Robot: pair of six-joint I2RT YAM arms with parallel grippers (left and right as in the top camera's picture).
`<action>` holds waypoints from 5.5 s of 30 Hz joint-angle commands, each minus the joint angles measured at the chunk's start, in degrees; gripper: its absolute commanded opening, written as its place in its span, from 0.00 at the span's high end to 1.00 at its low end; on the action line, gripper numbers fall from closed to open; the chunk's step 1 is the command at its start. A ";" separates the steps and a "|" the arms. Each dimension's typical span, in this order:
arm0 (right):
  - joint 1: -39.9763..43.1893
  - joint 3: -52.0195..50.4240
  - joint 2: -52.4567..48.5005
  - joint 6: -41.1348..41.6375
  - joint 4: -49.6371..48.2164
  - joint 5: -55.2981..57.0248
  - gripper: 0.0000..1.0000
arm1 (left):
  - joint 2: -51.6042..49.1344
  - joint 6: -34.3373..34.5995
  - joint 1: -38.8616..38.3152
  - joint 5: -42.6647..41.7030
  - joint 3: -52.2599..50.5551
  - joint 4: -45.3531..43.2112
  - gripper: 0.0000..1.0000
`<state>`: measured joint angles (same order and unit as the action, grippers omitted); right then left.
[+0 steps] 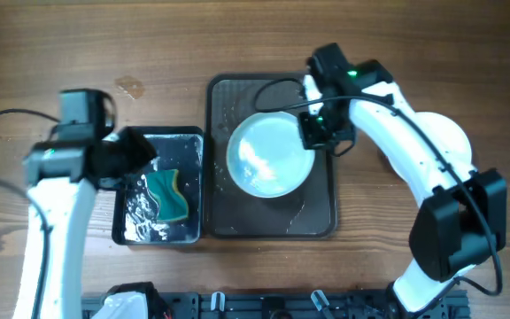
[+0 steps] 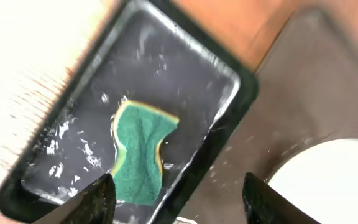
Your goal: Clean dirty plates on tray and stack at the side
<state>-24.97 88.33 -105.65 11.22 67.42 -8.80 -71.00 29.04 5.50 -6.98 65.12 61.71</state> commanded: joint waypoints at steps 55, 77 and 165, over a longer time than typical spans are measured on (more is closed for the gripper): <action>-44.94 14.21 -4.79 -0.81 -27.10 76.72 0.96 | 13.90 -0.13 11.78 -3.89 3.45 3.72 0.00; -46.49 14.21 -4.79 -8.28 -32.72 82.79 0.96 | 13.90 -0.13 11.78 -3.89 3.45 3.72 0.00; 15.52 -42.66 81.37 -26.25 -32.83 -8.28 0.00 | 13.90 -0.13 11.78 -3.89 3.45 3.72 0.00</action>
<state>-10.17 56.40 -31.31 -12.16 41.60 -19.86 -57.10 29.21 16.91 -10.39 67.64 65.56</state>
